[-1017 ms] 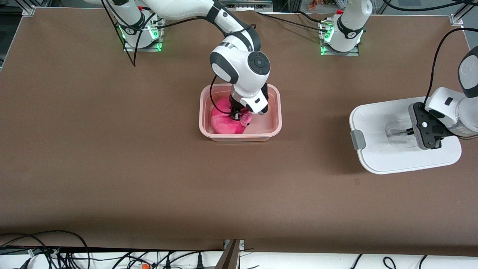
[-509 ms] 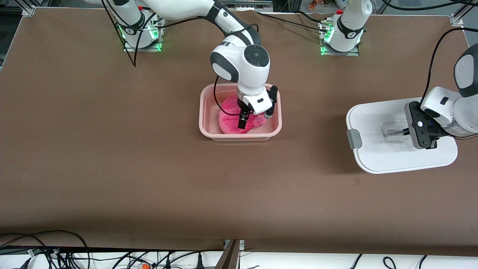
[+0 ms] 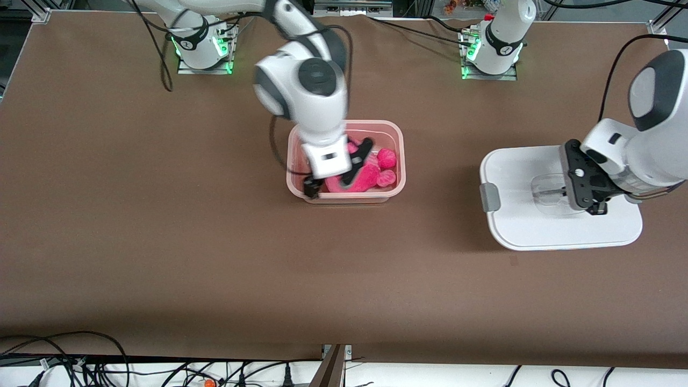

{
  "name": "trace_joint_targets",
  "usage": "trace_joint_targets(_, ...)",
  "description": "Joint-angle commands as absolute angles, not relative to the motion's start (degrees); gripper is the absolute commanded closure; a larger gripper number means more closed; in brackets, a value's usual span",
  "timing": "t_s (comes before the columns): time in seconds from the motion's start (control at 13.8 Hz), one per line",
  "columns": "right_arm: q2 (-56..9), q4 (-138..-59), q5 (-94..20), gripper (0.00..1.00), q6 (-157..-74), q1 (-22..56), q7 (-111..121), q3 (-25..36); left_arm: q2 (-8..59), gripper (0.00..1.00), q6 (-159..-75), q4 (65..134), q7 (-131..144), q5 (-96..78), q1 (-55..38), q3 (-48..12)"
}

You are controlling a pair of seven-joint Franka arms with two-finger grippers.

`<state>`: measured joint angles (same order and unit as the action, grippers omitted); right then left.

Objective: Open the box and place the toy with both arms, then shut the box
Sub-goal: 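Open the right gripper and withdraw it from the box, then carry the lid over the box and lower it with the left gripper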

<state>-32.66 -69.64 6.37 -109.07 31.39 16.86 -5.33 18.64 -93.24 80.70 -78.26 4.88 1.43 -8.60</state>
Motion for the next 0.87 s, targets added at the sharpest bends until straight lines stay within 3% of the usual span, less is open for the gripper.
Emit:
trace_joint_targets(0.0,-25.8,-71.5,1.8,0.00,-100.2,21.6,16.9,-6.6,19.8,1.00,-91.8,78.5,-77.1,5.3,-2.0,-8.5)
trace_joint_targets(0.29,-15.6,-79.3,-2.2,0.00,-97.5,20.7,8.6,2.1,19.9,1.00,-92.0,78.5,-71.2,4.4,-7.5,-8.6)
trace_joint_targets(0.8,-4.1,-87.8,-1.6,0.00,-90.5,14.2,-3.4,1.6,24.7,1.00,-95.4,77.9,-53.3,3.8,-22.7,-8.7)
